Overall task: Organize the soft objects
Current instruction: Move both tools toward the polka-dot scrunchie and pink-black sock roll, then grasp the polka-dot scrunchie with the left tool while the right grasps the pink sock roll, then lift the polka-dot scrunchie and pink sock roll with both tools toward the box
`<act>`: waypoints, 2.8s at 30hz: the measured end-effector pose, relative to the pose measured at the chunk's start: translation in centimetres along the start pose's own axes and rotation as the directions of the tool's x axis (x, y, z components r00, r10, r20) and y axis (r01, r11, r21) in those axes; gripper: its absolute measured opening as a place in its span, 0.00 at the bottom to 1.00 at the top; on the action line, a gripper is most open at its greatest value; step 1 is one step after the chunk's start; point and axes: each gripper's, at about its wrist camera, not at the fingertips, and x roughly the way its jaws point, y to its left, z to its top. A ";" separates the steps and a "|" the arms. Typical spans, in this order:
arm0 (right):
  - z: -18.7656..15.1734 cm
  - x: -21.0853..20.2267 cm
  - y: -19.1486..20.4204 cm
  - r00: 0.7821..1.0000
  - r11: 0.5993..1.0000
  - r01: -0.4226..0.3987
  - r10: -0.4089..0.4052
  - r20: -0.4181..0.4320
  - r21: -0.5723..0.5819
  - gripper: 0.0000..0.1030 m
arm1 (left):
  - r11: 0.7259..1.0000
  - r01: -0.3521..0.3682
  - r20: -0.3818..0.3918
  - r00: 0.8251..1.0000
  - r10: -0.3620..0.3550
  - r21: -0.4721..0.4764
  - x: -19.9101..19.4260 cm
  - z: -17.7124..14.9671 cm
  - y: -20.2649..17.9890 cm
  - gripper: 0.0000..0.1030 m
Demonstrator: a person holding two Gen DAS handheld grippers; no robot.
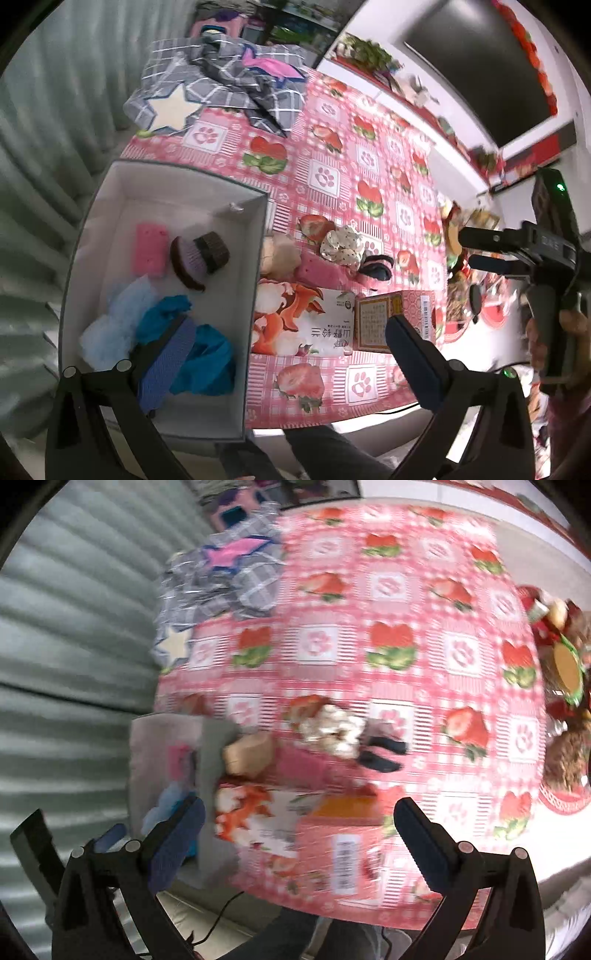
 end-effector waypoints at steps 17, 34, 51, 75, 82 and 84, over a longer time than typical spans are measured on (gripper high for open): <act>2.8 14.3 -9.8 0.968 0.998 0.040 -0.025 -0.249 0.055 1.00 | 0.968 -0.140 -0.167 0.970 0.177 0.210 10.4 6.2 -7.8 1.00; 2.3 15.9 -19.8 0.958 0.967 0.228 -0.201 -0.204 0.114 1.00 | 0.887 -0.128 -0.340 0.892 0.299 0.444 25.3 9.8 -12.8 1.00; 1.5 14.9 -21.9 0.974 0.968 0.200 -0.179 -0.139 0.152 1.00 | 0.848 -0.185 -0.392 0.824 0.409 0.496 31.8 8.1 -13.6 1.00; 2.1 14.8 -17.4 0.950 0.953 0.299 -0.291 -0.111 0.056 0.55 | 0.853 -0.223 -0.425 0.790 0.442 0.472 34.9 8.0 -13.2 0.88; 1.9 13.0 -16.5 0.965 0.966 0.256 -0.253 -0.071 0.035 0.41 | 0.868 -0.232 -0.366 0.836 0.409 0.440 32.6 8.9 -13.5 0.29; 2.1 11.6 -16.4 0.971 0.970 0.239 -0.237 -0.045 0.040 0.41 | 0.876 -0.246 -0.334 0.854 0.398 0.415 31.5 9.3 -13.1 0.29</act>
